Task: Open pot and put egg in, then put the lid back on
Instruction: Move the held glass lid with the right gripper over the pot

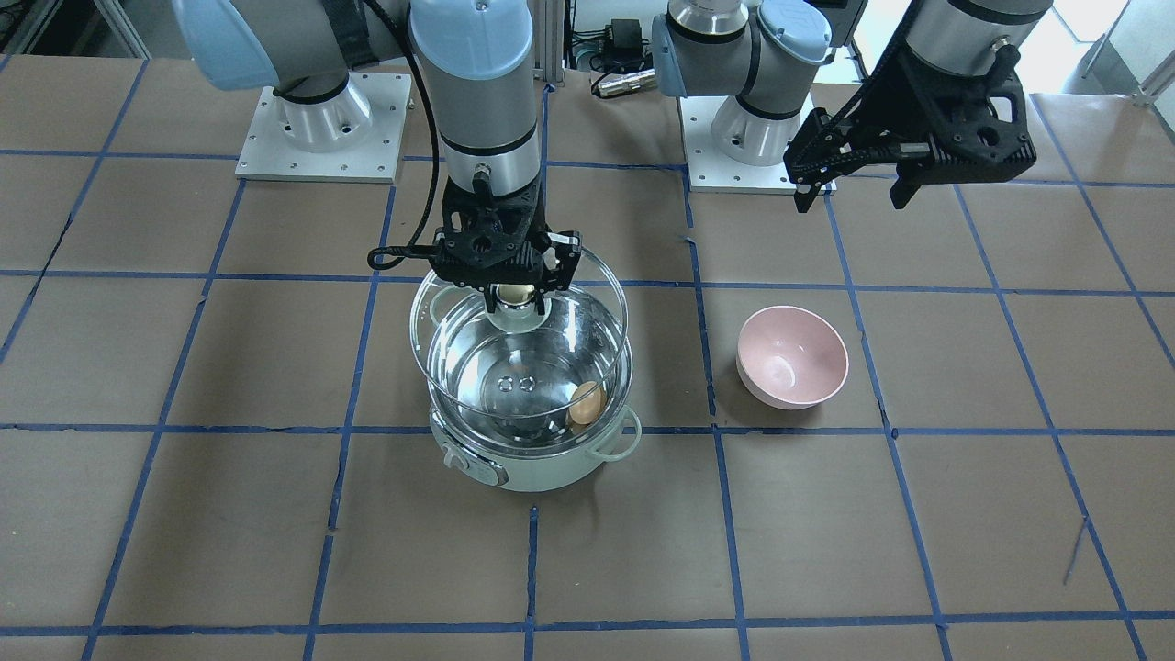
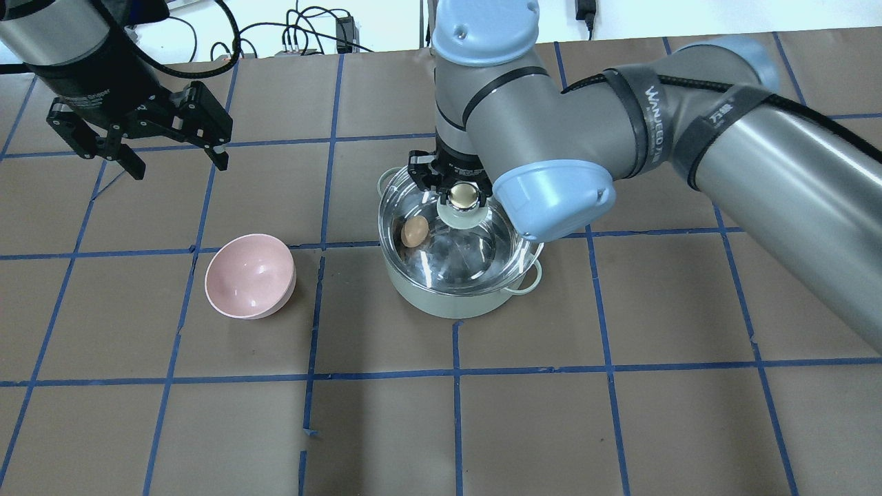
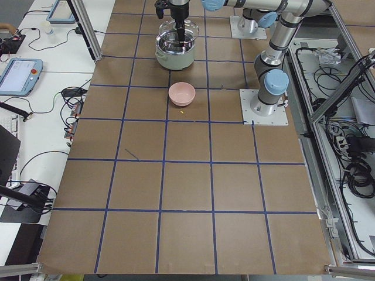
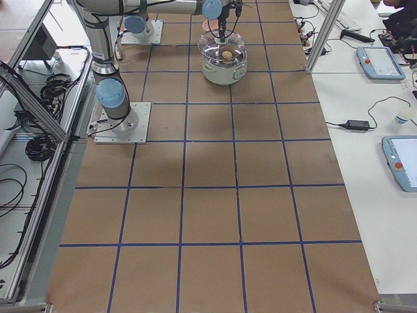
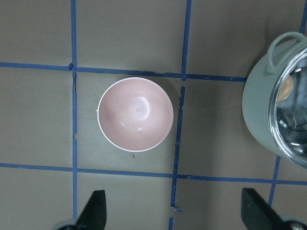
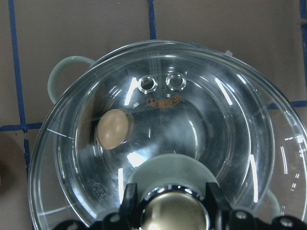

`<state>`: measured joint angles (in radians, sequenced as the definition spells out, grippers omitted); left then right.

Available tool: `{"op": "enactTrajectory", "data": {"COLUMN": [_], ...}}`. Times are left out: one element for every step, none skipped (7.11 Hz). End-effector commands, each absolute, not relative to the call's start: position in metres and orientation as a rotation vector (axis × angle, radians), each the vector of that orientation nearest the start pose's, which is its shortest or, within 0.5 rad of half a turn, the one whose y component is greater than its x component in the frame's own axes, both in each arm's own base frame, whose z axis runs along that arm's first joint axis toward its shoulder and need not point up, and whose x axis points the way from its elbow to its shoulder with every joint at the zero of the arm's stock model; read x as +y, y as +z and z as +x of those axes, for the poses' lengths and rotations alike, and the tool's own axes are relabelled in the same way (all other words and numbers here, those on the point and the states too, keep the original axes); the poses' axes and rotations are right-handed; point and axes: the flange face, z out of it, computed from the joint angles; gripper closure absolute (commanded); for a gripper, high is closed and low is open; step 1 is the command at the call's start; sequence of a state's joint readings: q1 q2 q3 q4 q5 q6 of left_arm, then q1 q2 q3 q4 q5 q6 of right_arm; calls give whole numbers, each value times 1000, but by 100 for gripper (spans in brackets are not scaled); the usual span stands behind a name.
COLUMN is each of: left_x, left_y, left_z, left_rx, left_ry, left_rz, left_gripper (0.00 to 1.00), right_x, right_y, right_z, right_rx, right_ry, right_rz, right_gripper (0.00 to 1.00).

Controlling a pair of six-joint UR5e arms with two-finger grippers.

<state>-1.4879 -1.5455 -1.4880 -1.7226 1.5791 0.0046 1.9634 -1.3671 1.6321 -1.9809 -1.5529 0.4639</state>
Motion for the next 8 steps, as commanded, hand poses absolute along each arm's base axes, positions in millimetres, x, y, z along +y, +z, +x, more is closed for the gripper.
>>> {"op": "enactTrajectory", "data": {"left_x": [-483,-483,-484,-483,-483,-483,-483,-483], "left_y": [526,526,525,525,524,524,524,524], "left_z": [-93,-93,-93,-93,-93,-93,-93,-93], "left_rx": [3133,3133,3133,3131,3133,3131,3133,3133], "left_ry": [68,68,73,73,75,75,75,75], "left_rz": [-122,-122,-122,-122,-122,-122,-122,-122], "left_gripper": [0,0,0,0,0,0,0,0], "right_x": [-480,-475,-475,-482,-484,-484,-485,-484], "right_y": [370,363,363,362,360,361,360,359], "right_z": [354,359,361,365,364,364,363,363], "right_rx": [3061,3068,3063,3041,3043,3044,3052,3057], "right_ry": [-173,-156,-173,-237,-243,-247,-251,-247], "right_rz": [87,71,55,-7,-46,-65,-120,-128], "right_gripper": [73,73,73,73,72,72,72,72]}}
